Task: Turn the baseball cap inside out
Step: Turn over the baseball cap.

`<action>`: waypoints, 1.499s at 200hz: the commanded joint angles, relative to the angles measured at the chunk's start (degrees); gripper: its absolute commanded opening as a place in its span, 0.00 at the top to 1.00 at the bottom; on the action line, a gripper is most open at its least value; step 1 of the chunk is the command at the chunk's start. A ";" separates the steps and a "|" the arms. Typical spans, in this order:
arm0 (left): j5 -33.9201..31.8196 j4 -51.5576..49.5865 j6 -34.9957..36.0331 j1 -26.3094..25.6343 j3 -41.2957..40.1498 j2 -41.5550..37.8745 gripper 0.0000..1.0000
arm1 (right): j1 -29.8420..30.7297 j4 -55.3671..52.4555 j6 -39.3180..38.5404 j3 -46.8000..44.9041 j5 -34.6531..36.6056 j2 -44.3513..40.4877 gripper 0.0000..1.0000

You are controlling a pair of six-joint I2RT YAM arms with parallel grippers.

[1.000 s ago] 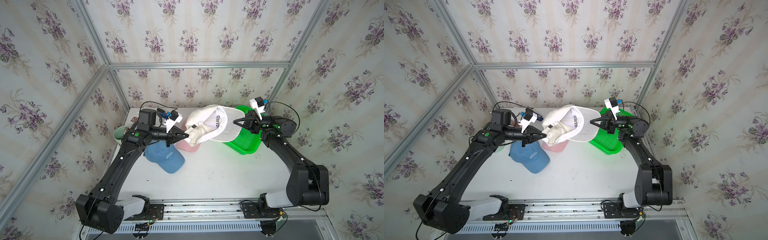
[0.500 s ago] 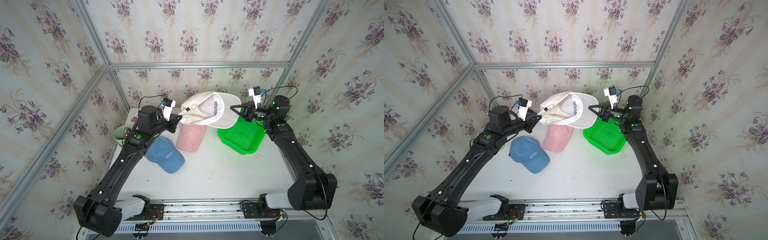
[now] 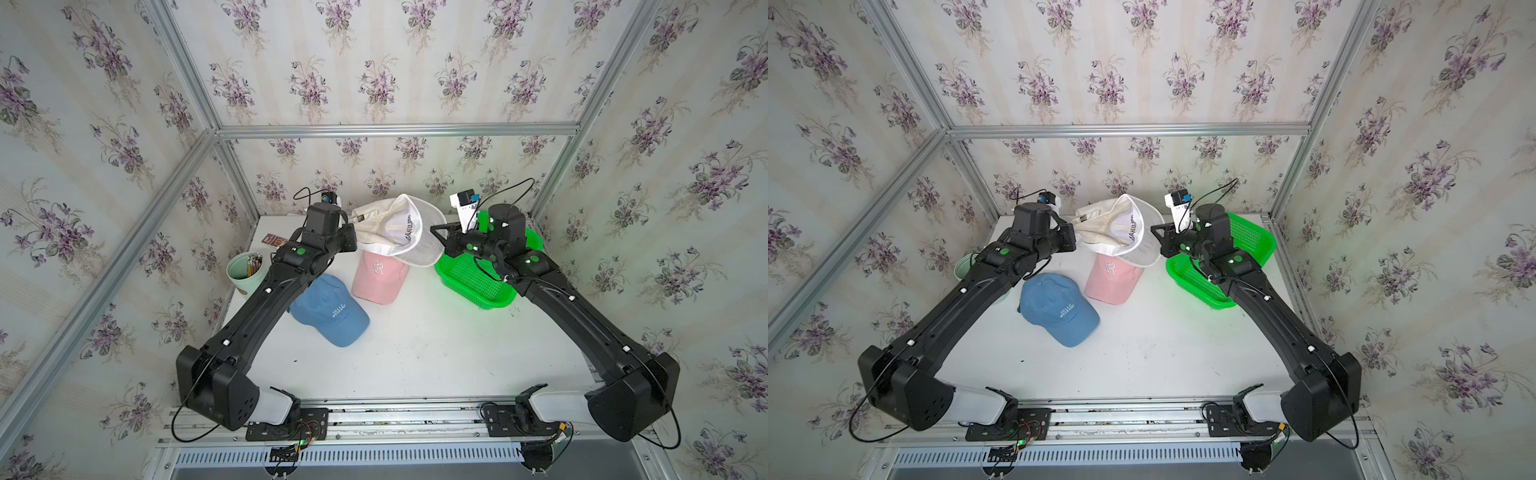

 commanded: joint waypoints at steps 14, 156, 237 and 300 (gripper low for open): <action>-3.52 -7.85 -5.92 -0.02 4.50 5.37 0.87 | 8.73 -2.15 -0.47 1.92 22.87 0.61 1.00; -2.93 -6.47 -11.40 -1.65 1.98 3.60 0.62 | 14.58 -5.87 -1.15 3.28 23.94 2.82 1.00; 10.77 2.03 -4.35 -8.54 -3.56 0.21 0.61 | 12.54 -9.34 -2.60 8.08 15.59 4.13 1.00; 8.19 10.84 -6.05 -9.26 -4.40 3.56 0.57 | 12.26 -10.38 -0.89 9.22 9.38 2.48 1.00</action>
